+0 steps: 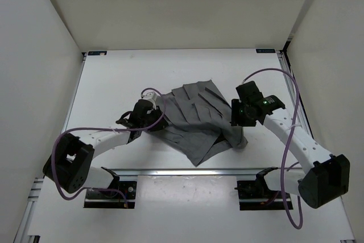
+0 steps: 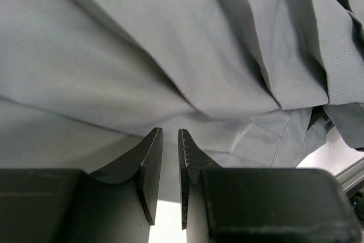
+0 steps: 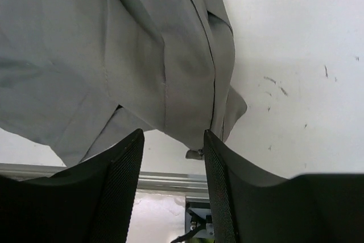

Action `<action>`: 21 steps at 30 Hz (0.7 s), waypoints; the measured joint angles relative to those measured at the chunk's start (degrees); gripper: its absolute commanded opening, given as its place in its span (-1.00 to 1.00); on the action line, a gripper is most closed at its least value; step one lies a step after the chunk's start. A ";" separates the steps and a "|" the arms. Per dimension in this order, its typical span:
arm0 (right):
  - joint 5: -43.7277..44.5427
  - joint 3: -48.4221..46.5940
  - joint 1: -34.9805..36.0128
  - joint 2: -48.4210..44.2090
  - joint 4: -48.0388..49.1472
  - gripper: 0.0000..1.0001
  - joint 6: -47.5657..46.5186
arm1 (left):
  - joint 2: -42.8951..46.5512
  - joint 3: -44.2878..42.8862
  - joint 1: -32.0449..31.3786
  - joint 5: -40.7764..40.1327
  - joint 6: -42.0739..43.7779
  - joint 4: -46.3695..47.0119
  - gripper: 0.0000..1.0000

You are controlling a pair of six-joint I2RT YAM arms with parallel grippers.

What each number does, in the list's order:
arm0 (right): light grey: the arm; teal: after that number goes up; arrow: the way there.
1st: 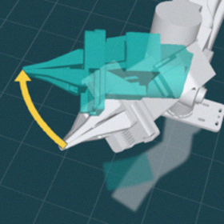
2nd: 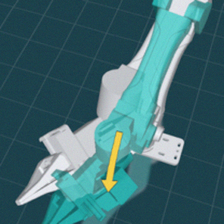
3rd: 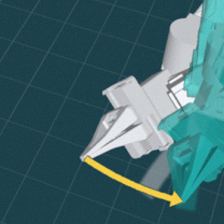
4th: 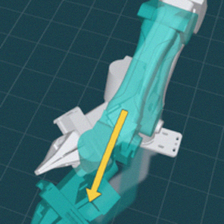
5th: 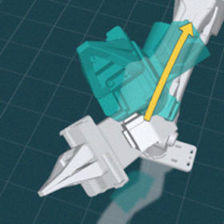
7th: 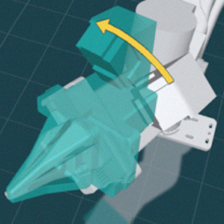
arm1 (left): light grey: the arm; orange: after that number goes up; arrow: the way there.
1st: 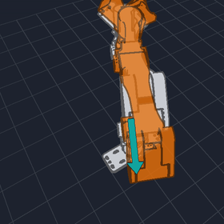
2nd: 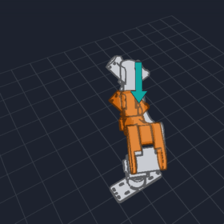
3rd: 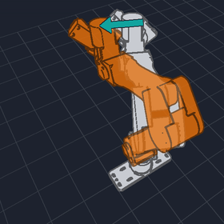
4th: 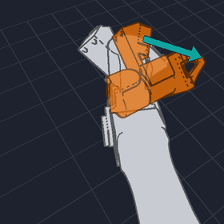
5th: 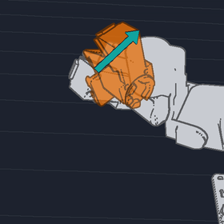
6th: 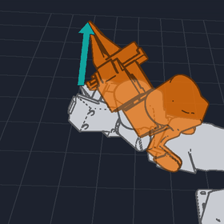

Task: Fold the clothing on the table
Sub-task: Flatten the skirt out

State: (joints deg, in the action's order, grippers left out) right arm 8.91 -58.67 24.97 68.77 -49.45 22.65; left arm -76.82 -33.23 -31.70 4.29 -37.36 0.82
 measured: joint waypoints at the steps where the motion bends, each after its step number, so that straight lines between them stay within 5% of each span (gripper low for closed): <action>1: 0.44 0.17 0.55 0.13 -0.55 0.03 0.39 | -0.63 -0.28 -0.15 0.00 0.00 0.37 -0.45; 12: 3.58 7.87 5.07 -1.40 -4.15 0.04 6.93 | -2.60 -0.48 -1.44 0.15 0.00 1.01 -0.46; 21: 2.75 15.37 0.50 -1.29 0.33 0.02 6.99 | -2.62 -0.48 -1.44 0.37 0.11 0.96 -0.48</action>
State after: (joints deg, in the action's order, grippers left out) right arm 11.66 -43.31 25.47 67.48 -49.12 29.65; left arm -79.44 -33.71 -33.15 4.67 -37.26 1.78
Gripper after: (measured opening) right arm 0.515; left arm 0.265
